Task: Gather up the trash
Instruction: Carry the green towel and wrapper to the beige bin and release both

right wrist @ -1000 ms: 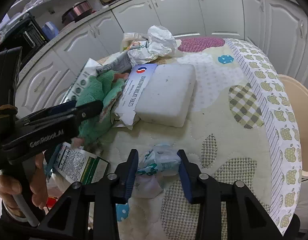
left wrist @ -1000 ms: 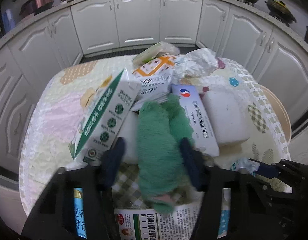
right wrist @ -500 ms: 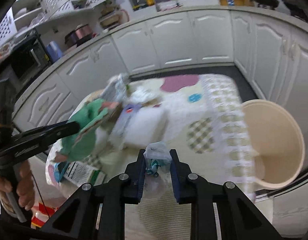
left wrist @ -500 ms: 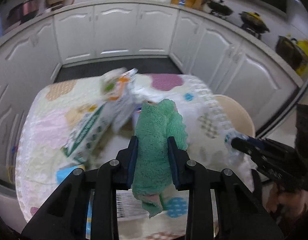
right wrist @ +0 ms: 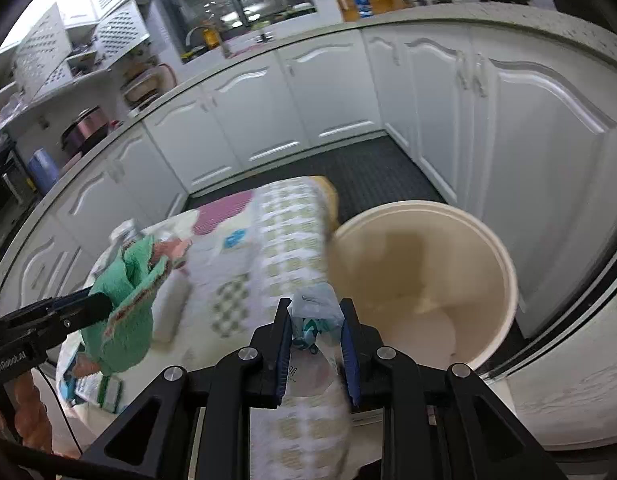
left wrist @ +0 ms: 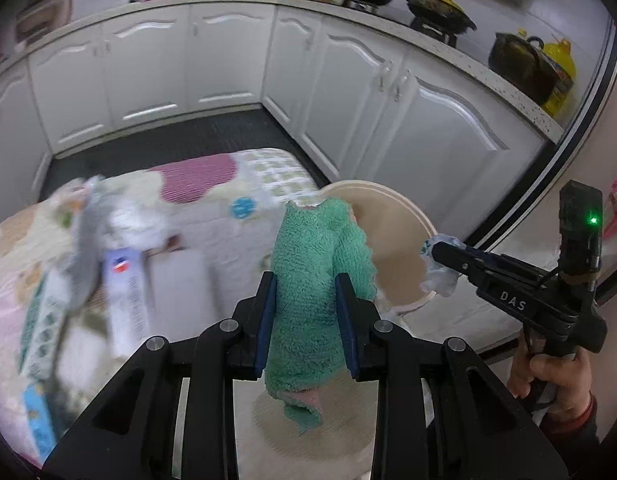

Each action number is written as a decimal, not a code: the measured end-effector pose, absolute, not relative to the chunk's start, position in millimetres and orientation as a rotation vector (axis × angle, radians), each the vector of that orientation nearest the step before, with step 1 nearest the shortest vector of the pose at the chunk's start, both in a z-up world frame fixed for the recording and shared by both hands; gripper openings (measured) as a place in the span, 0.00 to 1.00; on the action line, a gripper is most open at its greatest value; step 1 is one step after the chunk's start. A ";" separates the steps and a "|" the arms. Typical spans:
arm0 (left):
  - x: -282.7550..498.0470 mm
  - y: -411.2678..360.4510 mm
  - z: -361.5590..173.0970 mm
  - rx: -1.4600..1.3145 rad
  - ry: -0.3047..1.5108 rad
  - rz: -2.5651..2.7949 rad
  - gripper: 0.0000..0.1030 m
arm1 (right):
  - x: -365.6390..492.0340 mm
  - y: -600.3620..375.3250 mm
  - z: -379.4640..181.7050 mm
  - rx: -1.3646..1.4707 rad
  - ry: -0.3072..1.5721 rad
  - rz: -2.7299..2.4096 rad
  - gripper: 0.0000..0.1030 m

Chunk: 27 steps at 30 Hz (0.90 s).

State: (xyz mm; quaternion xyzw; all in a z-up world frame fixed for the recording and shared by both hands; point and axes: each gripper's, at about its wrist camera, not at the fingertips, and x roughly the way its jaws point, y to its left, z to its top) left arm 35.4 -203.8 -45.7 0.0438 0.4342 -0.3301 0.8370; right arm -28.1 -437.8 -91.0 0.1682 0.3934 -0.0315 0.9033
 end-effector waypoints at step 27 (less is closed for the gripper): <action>71.9 -296.2 -90.5 0.049 0.974 -0.691 0.31 | -10.2 -492.7 -142.5 0.415 0.895 -0.197 0.46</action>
